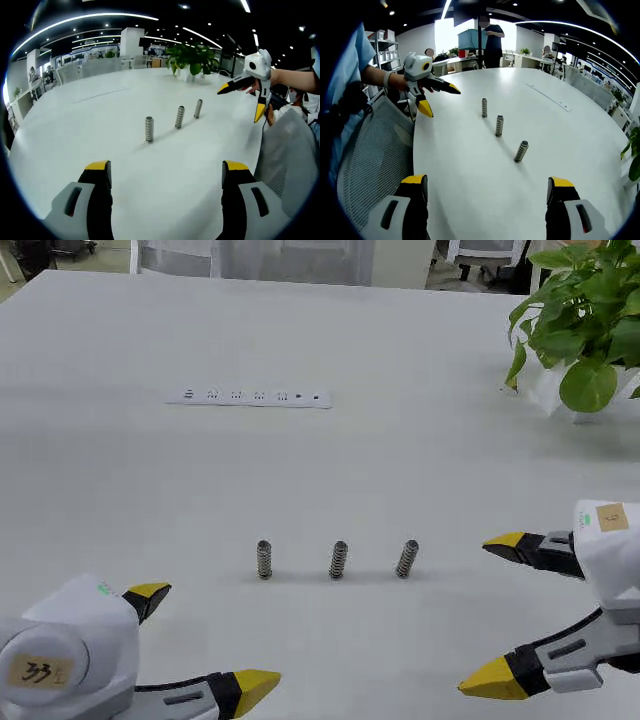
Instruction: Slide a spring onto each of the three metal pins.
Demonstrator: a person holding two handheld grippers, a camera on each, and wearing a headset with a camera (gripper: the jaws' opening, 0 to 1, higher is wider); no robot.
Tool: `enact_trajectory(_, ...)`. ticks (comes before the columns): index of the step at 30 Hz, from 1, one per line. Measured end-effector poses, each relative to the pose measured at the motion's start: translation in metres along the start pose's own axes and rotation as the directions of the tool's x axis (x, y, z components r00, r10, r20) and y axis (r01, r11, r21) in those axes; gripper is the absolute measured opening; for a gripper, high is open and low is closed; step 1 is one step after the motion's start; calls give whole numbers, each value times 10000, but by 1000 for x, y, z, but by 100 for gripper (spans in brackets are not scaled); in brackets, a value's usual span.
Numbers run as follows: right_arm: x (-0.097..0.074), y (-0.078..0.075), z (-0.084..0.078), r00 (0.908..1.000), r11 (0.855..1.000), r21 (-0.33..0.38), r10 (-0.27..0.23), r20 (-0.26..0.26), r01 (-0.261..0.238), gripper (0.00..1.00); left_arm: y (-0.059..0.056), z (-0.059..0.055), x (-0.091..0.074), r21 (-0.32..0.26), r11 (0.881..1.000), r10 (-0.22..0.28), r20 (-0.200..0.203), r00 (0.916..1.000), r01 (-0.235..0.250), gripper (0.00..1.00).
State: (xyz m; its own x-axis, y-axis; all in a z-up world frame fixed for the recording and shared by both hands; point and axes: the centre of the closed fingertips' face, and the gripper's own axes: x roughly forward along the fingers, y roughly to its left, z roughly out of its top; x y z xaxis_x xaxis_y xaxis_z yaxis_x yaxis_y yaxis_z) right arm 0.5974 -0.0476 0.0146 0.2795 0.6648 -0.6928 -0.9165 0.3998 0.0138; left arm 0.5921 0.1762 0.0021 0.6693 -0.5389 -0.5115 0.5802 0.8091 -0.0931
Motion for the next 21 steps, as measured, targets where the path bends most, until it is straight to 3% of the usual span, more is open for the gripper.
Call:
enact_trajectory(12, -15, 6, -19, 9947, 9912, 1202, -655, 792, 557, 99, -3, -3, -8, -26, 9999, 102, -173, 9998, -103, 89)
enact_trajectory(21, -23, 12, -38, 9919, 9813, 1729, -997, 786, 849, 99, -9, -7, -10, -25, 10000, 70, -269, 9996, -70, 90)
